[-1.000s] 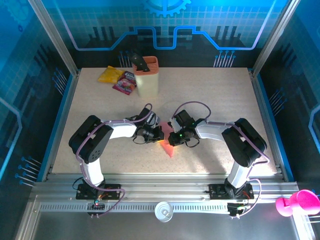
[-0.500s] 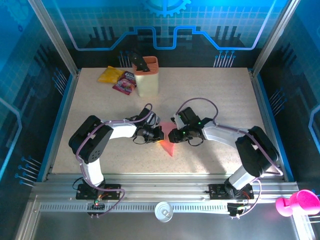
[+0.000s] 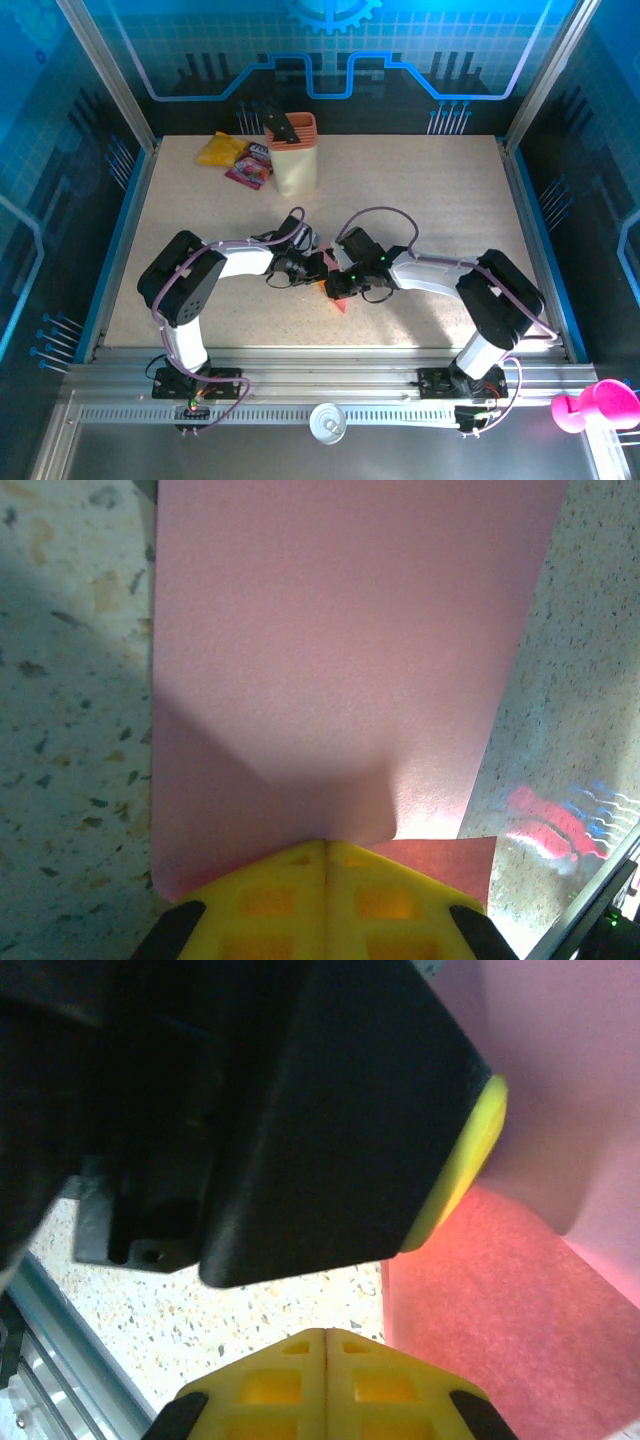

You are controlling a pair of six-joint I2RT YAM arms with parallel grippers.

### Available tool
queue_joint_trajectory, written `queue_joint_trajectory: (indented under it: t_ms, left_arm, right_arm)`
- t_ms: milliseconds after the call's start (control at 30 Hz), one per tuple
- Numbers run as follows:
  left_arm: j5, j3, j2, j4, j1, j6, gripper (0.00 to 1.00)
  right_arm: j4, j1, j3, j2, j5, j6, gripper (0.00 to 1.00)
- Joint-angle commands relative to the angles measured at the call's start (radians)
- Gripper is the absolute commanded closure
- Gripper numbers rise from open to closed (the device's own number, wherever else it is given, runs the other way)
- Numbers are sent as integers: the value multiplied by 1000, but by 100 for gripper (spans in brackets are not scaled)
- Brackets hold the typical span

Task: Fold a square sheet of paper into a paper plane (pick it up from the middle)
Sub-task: Third fold the triangle at the center of the table.

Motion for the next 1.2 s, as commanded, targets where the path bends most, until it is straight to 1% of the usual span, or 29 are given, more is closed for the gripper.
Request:
queue_joint_trajectory:
  t_ms: [0,200,600,1167]
  left_arm:
    - [-85,-33,36,-63,0,20,100]
    - [-86,-32,39,-63,0,23,100]
    - [-97,-33,41,-75,0,34,100]
    - [-115,-31,45,-86,0,34,100]
  right_arm:
    - [36,22,6,32,-19,22,99]
    - [26,23,1,73,4,9,100]
    - [38,-1,-74,57,11,8,100]
    - [115,-4,-280,-63,10,70,100]
